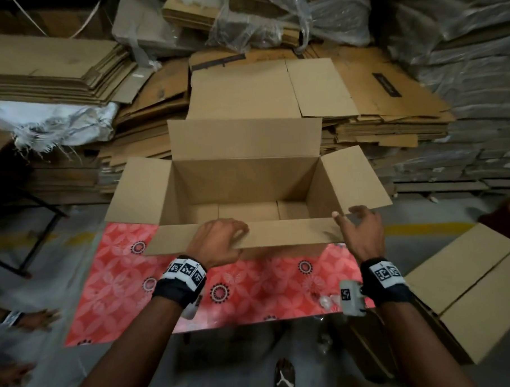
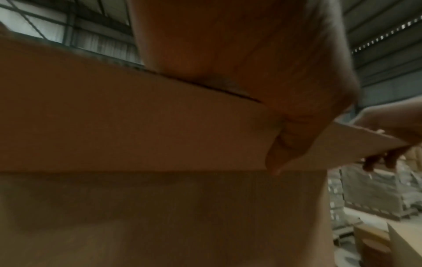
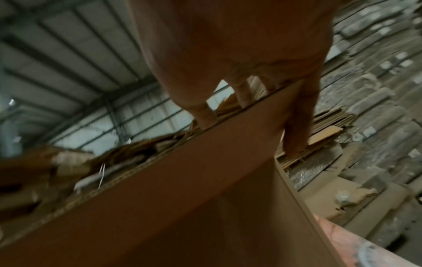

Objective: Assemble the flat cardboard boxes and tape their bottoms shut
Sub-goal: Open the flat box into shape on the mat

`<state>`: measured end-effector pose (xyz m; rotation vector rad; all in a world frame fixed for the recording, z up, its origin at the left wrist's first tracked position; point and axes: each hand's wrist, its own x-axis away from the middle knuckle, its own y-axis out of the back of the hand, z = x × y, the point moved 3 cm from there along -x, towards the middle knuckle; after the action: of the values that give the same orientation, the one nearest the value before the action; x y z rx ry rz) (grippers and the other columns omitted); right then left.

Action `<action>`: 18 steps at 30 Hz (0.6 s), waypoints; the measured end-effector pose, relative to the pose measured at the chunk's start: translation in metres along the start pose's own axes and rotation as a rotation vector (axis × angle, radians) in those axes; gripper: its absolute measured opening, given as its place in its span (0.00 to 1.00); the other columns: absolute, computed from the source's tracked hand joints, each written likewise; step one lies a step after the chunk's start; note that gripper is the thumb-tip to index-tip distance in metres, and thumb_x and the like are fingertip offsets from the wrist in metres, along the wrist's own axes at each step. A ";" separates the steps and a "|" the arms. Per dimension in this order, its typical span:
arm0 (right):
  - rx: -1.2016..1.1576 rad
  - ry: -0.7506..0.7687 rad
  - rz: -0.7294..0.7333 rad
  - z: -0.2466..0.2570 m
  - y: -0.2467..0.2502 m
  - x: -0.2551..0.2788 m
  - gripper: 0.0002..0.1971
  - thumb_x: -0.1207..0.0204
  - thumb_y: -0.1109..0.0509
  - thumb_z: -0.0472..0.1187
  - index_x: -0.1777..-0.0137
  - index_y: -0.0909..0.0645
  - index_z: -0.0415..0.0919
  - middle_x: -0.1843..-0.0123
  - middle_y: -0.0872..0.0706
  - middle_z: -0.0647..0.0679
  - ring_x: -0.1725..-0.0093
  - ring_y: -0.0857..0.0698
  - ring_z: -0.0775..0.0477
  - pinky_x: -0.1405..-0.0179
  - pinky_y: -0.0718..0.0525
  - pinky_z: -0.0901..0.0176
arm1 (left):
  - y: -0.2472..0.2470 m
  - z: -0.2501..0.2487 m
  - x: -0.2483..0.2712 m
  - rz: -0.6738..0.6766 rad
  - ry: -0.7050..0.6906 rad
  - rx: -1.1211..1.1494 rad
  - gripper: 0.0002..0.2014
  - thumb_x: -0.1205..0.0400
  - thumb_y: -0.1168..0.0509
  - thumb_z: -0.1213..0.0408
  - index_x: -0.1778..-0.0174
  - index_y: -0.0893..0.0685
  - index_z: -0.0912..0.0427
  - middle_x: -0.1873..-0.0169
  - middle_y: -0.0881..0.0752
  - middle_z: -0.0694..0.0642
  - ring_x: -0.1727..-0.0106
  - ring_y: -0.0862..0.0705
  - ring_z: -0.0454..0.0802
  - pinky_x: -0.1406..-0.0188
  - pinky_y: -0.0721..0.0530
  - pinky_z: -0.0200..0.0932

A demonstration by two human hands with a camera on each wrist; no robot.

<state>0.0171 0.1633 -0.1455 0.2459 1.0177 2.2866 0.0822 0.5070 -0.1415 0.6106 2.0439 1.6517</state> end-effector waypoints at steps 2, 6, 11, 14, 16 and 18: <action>-0.111 0.028 -0.049 0.002 0.008 0.002 0.26 0.27 0.25 0.65 0.40 0.14 0.45 0.38 0.17 0.38 0.37 0.17 0.37 0.38 0.19 0.47 | 0.018 0.004 -0.001 -0.111 0.030 -0.081 0.16 0.23 0.29 0.50 0.40 0.13 0.44 0.47 0.08 0.49 0.47 0.11 0.54 0.59 0.24 0.45; -0.292 0.108 -0.148 0.014 0.015 0.010 0.25 0.28 0.24 0.64 0.43 0.15 0.45 0.41 0.18 0.41 0.52 0.17 0.55 0.51 0.19 0.63 | 0.037 0.015 -0.013 -0.230 0.075 -0.139 0.11 0.18 0.34 0.47 0.47 0.12 0.45 0.59 0.09 0.53 0.56 0.11 0.59 0.68 0.25 0.46; -0.165 0.204 -0.158 0.020 0.003 0.016 0.28 0.27 0.18 0.41 0.29 0.23 0.49 0.33 0.24 0.46 0.35 0.25 0.51 0.35 0.25 0.56 | 0.041 0.020 -0.034 -0.262 0.076 -0.159 0.10 0.21 0.31 0.56 0.45 0.13 0.50 0.56 0.09 0.53 0.53 0.13 0.60 0.59 0.26 0.50; -0.112 0.273 -0.192 0.023 -0.002 0.008 0.30 0.26 0.20 0.37 0.24 0.25 0.49 0.32 0.24 0.44 0.35 0.25 0.49 0.34 0.25 0.55 | 0.042 0.024 -0.044 -0.264 0.119 -0.136 0.14 0.25 0.27 0.59 0.44 0.14 0.49 0.52 0.09 0.51 0.50 0.14 0.60 0.48 0.24 0.55; -0.109 0.277 -0.178 0.026 -0.005 0.001 0.31 0.24 0.21 0.36 0.22 0.26 0.48 0.31 0.24 0.43 0.33 0.23 0.45 0.33 0.26 0.57 | 0.043 0.028 -0.049 -0.265 0.139 -0.131 0.15 0.26 0.26 0.60 0.43 0.14 0.48 0.51 0.09 0.50 0.49 0.14 0.60 0.45 0.25 0.56; -0.113 0.274 -0.167 0.026 -0.008 -0.005 0.33 0.24 0.21 0.34 0.21 0.27 0.48 0.31 0.24 0.44 0.33 0.22 0.43 0.33 0.25 0.58 | 0.044 0.030 -0.053 -0.271 0.157 -0.128 0.15 0.25 0.27 0.60 0.41 0.13 0.48 0.49 0.08 0.51 0.47 0.14 0.60 0.44 0.26 0.56</action>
<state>0.0353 0.1799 -0.1328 -0.1981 0.9966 2.2537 0.1455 0.5078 -0.1011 0.1561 2.0033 1.6939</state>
